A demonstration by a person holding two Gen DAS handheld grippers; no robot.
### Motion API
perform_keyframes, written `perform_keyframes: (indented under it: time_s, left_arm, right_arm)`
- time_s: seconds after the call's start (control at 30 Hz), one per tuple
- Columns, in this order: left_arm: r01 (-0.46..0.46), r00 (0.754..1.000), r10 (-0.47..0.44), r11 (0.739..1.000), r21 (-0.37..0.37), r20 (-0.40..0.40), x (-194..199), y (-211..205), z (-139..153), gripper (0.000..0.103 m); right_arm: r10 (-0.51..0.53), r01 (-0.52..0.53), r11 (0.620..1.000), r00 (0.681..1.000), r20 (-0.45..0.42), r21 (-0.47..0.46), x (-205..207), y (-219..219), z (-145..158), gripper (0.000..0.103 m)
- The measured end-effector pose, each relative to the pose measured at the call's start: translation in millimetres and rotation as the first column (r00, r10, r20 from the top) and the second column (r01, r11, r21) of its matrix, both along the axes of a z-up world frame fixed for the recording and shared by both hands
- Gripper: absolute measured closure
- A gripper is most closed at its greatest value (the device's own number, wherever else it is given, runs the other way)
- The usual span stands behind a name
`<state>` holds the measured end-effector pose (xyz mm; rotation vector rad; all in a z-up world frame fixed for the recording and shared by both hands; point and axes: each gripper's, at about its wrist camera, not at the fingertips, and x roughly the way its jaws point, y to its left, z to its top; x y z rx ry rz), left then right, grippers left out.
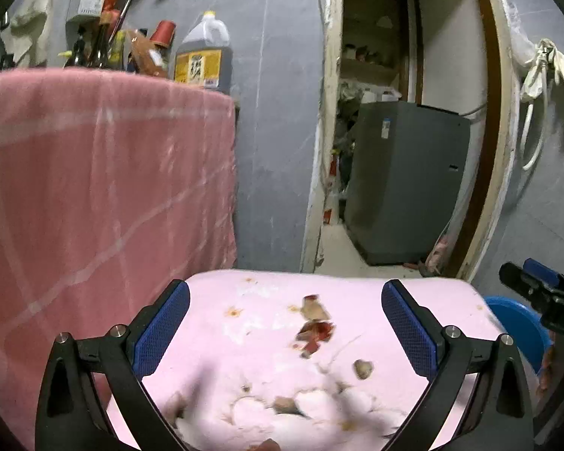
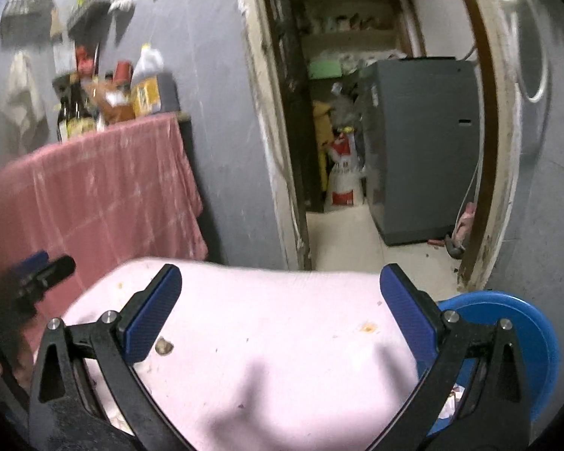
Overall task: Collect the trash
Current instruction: 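Move both tools back over the remaining trash on the bed, then grasp the tan-and-red paper scrap with the left tool while the right tool grasps the brown lump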
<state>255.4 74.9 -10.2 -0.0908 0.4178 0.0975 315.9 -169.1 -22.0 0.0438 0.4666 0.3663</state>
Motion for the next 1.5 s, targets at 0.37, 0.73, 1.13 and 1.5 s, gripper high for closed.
perform_keyframes:
  time_s: [0.37, 0.73, 1.13, 1.5]
  left_arm:
    - [0.023, 0.984, -0.029, 0.999, -0.036, -0.178, 24.2, 19.3, -35.6, 0.004]
    - [0.045, 0.953, -0.071, 0.994, -0.097, -0.294, 43.1, 24.3, -49.8, 0.026]
    - [0.071, 0.933, -0.118, 0.987, -0.146, -0.341, 48.5, 24.5, -56.0, 0.041]
    - [0.128, 0.912, -0.165, 0.984, -0.123, -0.374, 61.4, 12.7, -59.2, 0.042]
  right_arm:
    - [0.163, -0.193, 0.974, 0.960, -0.225, -0.117, 17.4, 47.3, -39.7, 0.013]
    - [0.299, -0.367, 0.922, 0.877, -0.376, -0.122, 21.2, 87.2, -63.9, 0.046]
    - [0.350, -0.447, 0.883, 0.832, -0.431, -0.146, 26.0, 118.2, -77.0, 0.083]
    - [0.305, -0.387, 0.915, 0.849, -0.431, -0.114, 46.8, 105.5, -77.1, 0.092]
